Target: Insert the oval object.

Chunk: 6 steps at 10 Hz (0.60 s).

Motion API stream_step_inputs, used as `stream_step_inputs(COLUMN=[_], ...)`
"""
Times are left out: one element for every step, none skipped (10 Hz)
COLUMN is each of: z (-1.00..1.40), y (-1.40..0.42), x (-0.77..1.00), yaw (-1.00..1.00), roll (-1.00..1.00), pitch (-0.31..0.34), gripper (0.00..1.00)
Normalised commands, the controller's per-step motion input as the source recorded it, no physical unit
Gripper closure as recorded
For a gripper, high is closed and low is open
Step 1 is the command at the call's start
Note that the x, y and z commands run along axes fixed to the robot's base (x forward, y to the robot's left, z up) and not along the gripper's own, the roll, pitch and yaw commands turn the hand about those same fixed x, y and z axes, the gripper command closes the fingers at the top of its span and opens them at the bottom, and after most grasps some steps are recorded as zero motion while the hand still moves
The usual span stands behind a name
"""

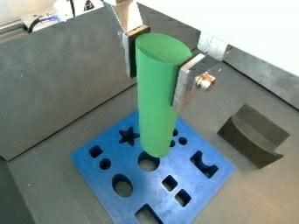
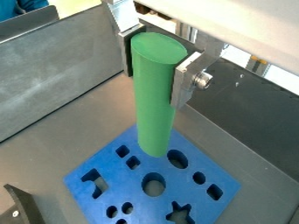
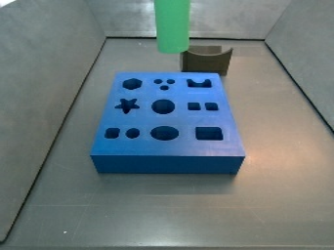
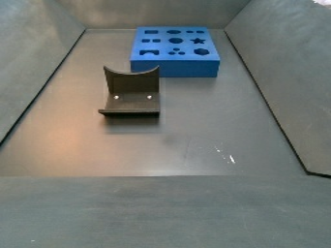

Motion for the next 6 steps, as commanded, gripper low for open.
stream_step_inputs(z=[-0.07,-0.82,-0.98,-0.83,-0.77,-0.73], y=[0.0,-0.24,-0.39,-0.52,-0.53,-0.52], x=[0.0,-0.01,0.0,0.12,0.15,0.13], yaw=[0.0,0.0,0.01,0.0,-0.1,-0.22], roll=[0.0,0.09,0.12,0.19,0.18,0.09], pitch=[0.0,0.023,0.071,0.106,0.134,0.16], gripper=[1.0,1.0,1.0,1.0,1.0,1.0])
